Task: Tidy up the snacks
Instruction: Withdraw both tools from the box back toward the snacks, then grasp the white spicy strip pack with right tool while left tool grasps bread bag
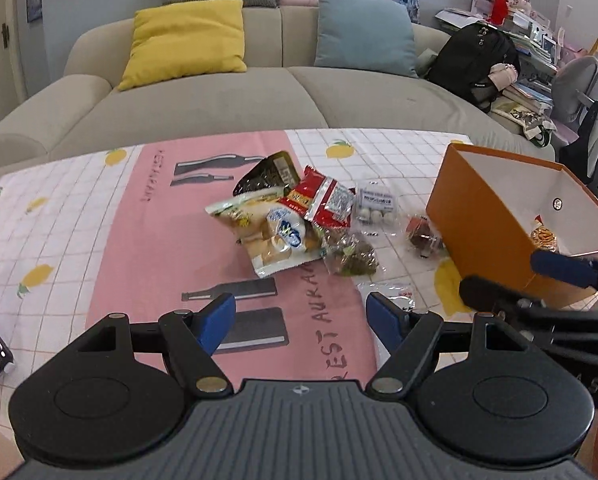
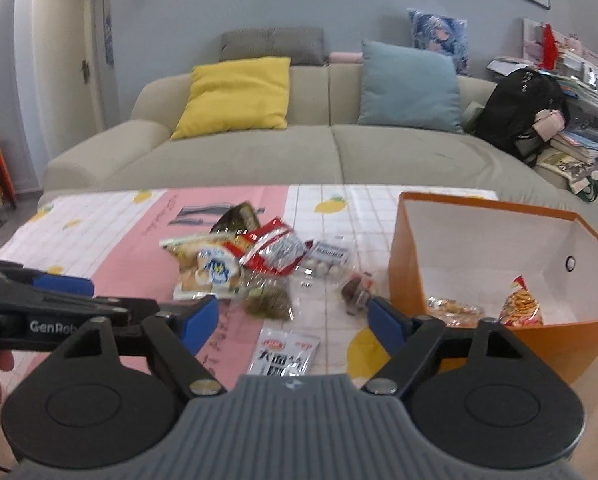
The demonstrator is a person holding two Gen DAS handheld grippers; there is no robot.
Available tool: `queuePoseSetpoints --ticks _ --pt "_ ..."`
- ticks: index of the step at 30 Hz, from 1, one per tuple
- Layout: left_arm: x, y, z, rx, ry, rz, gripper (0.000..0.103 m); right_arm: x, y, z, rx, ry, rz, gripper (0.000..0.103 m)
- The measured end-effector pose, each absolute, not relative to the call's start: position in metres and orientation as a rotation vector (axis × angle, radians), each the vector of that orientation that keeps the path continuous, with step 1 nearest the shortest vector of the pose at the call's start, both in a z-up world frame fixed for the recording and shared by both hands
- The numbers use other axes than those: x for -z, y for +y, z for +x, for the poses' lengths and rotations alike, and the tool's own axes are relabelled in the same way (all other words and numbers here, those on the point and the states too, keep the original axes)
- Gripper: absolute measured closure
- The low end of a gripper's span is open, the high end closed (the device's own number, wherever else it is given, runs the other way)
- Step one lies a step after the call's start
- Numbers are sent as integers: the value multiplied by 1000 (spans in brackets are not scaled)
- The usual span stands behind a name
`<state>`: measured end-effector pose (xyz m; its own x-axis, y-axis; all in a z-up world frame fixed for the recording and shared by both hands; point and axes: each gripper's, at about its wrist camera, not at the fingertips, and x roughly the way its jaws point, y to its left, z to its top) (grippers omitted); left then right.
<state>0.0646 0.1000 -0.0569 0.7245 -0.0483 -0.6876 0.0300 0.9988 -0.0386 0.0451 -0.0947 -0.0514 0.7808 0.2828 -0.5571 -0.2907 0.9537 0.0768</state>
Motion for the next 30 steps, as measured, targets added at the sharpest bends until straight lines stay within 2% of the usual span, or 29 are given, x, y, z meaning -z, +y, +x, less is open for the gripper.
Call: queuePoseSetpoints --ticks 4,15,30 --pt "68 106 68 27 792 -44 17 65 -85 53 -323 685 -2 30" --pt "93 115 84 -41 869 -69 17 128 -73 101 -249 984 79 32" --pt "114 116 92 -70 920 -49 18 147 -53 113 -243 992 -22 32"
